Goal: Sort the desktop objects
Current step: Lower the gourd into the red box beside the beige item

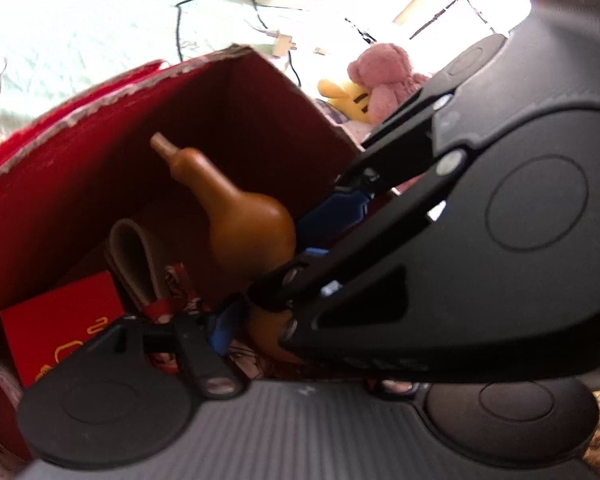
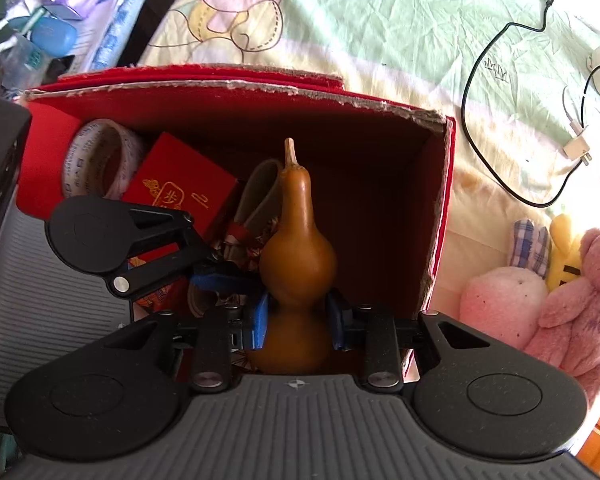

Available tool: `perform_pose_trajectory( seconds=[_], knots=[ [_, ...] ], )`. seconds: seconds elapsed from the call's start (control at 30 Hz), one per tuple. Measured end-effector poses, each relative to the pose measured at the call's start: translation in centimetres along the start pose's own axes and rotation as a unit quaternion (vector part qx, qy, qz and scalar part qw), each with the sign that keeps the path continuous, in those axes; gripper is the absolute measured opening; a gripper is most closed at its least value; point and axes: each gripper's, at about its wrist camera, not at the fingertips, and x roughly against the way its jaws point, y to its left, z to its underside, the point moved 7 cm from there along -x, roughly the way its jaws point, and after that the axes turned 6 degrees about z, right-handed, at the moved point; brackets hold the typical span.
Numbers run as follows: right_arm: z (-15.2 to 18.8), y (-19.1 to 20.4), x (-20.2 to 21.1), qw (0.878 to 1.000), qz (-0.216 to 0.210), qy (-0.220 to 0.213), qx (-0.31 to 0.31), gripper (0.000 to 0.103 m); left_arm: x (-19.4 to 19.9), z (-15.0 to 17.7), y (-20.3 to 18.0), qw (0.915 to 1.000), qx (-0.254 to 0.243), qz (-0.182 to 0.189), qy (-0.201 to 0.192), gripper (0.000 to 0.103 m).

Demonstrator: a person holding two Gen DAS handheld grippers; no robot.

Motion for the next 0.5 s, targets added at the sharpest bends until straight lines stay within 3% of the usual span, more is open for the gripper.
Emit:
perform_pose_trajectory(
  seconds=[0.27, 0.5],
  knots=[
    [-0.26, 0.06, -0.29, 1.000, 0.026, 0.014, 0.007, 0.026, -0.25, -0.12, 0.40, 0.9996, -0.003, -0.027, 0.001, 0.085],
    [-0.61, 0.03, 0.45, 0.999, 0.020, -0.032, 0.013, 0.028, -0.03, -0.30, 1.04, 0.9981, 0.001, -0.060, -0.012, 0.085]
  ],
)
